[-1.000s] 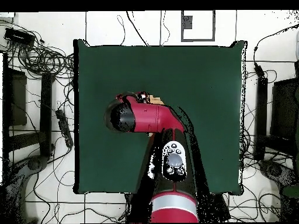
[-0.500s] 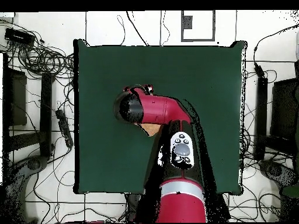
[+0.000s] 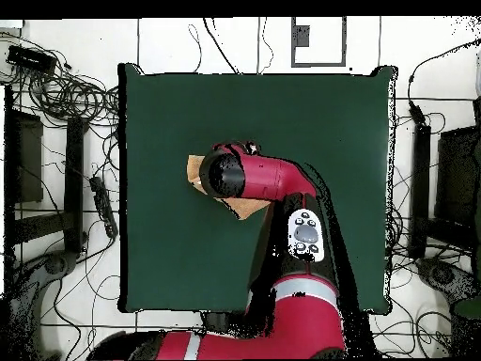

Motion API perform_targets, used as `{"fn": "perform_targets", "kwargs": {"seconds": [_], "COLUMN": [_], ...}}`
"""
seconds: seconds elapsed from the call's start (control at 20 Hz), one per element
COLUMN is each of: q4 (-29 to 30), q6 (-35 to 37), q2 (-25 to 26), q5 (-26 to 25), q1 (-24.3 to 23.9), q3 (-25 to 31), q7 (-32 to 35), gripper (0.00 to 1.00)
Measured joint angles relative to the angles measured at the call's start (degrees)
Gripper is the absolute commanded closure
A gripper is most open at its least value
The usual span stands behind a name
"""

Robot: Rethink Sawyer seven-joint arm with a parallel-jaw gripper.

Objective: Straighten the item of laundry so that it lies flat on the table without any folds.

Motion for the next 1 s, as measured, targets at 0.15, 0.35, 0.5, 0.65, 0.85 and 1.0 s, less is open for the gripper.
{"fn": "perform_targets", "kwargs": {"seconds": [0.15,0.35,0.5,0.65,0.85,1.0], "q4": [0.15,0.22,0.42,0.89,1.87,2.83], "q6": [0.0,0.0,-0.01,0.0,-0.01,-0.02], "q2": [0.42,1.05,1.64,1.9,2.02,2.15], "q5": [0.01,0.01,0.01,0.01,0.02,0.04], "q1": [-0.11,-0.34,-0.39,-0.39,-0.39,-0.38], "q3": [0.02,0.03,0.03,0.03,0.03,0.03], "q7": [0.0,0.0,0.0,0.0,0.0,0.0], "gripper": [0.0,0.0,0.0,0.0,0.0,0.0]}}
